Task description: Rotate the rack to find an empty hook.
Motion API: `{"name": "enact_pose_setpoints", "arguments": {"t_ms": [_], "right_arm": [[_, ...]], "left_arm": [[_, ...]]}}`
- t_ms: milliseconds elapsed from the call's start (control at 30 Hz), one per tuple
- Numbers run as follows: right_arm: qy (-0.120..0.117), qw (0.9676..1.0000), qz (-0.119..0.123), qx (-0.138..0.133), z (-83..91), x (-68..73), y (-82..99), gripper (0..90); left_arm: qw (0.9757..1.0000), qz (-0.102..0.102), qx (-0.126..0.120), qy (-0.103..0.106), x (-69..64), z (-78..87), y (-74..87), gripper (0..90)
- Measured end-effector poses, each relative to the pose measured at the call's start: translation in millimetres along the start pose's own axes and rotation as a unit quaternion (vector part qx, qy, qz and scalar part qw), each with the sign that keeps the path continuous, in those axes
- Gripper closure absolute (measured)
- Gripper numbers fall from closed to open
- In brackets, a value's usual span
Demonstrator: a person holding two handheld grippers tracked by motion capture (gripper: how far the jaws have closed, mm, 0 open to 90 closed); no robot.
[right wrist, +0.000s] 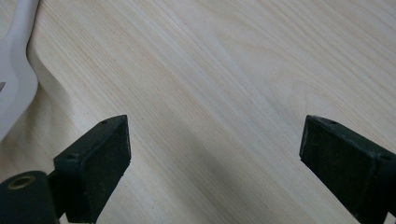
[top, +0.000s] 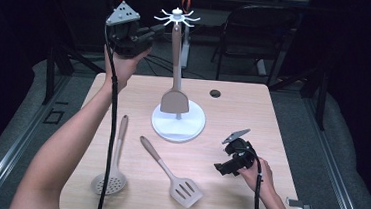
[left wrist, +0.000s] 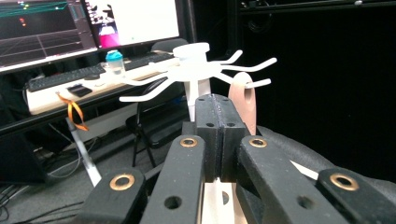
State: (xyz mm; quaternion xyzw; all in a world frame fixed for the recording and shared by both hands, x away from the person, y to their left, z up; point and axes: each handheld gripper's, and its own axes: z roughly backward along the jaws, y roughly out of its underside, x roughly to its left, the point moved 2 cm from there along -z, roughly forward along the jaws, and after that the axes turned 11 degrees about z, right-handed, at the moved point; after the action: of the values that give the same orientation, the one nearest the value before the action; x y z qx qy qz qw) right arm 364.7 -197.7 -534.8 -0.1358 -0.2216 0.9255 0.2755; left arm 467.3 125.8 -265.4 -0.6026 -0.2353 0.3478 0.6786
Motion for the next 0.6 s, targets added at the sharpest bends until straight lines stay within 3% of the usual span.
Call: {"name": "enact_pose_setpoints", "arguments": {"t_ms": [600], "right_arm": [[-0.002,1.0,-0.003,0.0,-0.5,0.4,-0.2,8.4]], "left_arm": [[0.9997,0.012,0.003,-0.019,11.6,-4.3,-1.6,89.9]]}}
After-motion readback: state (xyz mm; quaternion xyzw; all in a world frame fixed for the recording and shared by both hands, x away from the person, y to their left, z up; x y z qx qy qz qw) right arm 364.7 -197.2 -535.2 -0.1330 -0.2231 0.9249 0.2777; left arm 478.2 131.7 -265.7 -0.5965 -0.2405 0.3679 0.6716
